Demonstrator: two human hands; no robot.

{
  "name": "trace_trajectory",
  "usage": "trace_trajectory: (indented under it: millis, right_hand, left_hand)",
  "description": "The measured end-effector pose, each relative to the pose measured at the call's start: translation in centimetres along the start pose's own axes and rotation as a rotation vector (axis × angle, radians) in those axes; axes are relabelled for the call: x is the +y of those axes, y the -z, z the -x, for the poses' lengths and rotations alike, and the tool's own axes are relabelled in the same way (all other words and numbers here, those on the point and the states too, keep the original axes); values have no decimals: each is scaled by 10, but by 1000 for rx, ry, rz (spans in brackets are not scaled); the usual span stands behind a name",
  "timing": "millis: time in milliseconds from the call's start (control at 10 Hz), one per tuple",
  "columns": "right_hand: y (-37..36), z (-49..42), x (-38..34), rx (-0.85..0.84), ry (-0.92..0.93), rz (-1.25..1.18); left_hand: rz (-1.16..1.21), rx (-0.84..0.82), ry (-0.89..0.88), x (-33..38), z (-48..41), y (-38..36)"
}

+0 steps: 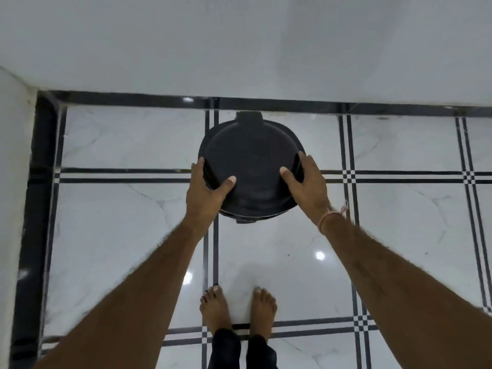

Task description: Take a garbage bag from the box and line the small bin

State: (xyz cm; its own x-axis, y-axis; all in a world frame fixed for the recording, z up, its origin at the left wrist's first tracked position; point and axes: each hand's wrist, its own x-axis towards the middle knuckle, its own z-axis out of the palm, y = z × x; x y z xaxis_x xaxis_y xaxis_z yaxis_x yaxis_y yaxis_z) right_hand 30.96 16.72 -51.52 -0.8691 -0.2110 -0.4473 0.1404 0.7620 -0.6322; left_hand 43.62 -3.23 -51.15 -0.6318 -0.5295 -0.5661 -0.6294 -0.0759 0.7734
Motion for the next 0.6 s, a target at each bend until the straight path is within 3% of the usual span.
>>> trace_trajectory:
  millis: [100, 300, 500, 600]
  right_hand:
    - [-29, 2, 33, -1, 41, 72]
    - [-51, 2, 54, 111, 105, -41]
    - [-28, 7, 42, -13, 60, 42]
    - [2, 29, 20, 21, 104, 60]
  left_hand:
    - [-94, 46, -67, -45, -6, -24]
    - [-171, 156, -180, -73, -11, -46]
    - [-288, 100, -112, -55, -3, -34]
    - [-333, 106, -184, -23, 21, -16]
